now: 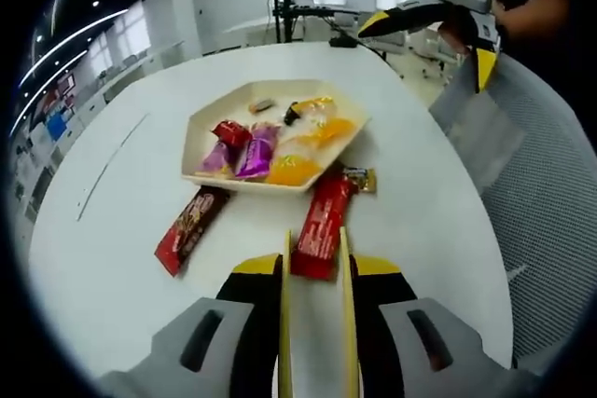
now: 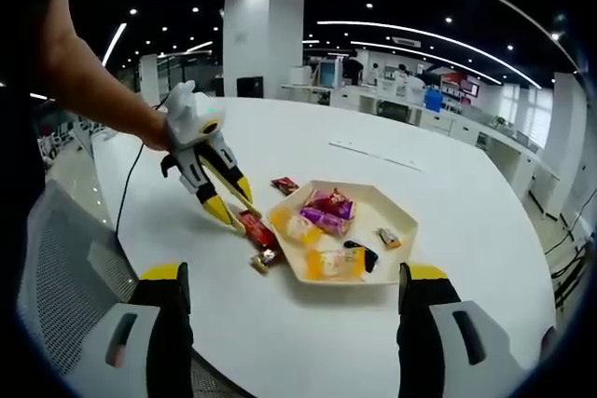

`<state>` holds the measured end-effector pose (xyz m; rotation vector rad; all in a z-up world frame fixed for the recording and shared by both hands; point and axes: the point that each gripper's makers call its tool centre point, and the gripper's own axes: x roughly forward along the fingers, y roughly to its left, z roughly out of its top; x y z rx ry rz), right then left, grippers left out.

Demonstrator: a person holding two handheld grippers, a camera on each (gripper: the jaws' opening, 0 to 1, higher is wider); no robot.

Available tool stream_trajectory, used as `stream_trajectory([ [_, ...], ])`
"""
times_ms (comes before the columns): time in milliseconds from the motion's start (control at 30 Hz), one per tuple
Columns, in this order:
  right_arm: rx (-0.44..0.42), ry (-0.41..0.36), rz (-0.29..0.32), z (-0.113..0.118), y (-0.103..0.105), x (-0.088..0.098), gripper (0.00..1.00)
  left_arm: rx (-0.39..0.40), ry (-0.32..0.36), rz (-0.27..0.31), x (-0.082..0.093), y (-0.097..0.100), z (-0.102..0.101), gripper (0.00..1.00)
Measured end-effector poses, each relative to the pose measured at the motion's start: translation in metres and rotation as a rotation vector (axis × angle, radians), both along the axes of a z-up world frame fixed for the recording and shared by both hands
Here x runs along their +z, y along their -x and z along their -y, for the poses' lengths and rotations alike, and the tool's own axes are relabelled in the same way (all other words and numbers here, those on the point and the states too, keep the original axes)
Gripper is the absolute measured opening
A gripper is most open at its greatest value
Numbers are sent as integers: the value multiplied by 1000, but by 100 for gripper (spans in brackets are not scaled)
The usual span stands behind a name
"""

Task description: Place the target food into the container with the food tongs after gripping and lifting it, then release it inside without dropping or visibly crushing the food.

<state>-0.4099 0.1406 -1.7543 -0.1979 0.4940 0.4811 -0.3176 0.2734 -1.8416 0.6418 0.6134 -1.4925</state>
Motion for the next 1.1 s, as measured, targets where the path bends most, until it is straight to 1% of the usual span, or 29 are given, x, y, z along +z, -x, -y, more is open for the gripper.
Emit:
stream_trajectory([
  [100, 1, 1, 0, 0, 0, 0, 91, -6, -10, -9, -1, 0, 0, 22],
  [133, 1, 0, 0, 0, 0, 0, 91, -13, -19, -3, 0, 1, -1, 22],
  [267, 1, -2, 3, -1, 0, 1, 91, -20, -46, -6, 1, 1, -1, 22],
  [400, -2, -2, 7, 0, -1, 1, 91, -30, -61, -2, 0, 0, -1, 21],
  [500, -2, -2, 8, 0, 0, 2, 91, -62, -97, 25, 1, 1, 0, 21],
  [567, -2, -1, 6, 0, 0, 2, 91, -71, -112, 30, 1, 0, 1, 21],
  [967, -4, -3, 13, 0, -1, 3, 91, -65, -147, 9, 2, 1, 0, 20],
  [1100, -8, -4, 15, 1, -1, 3, 91, -57, -153, -9, 3, 3, -3, 19],
])
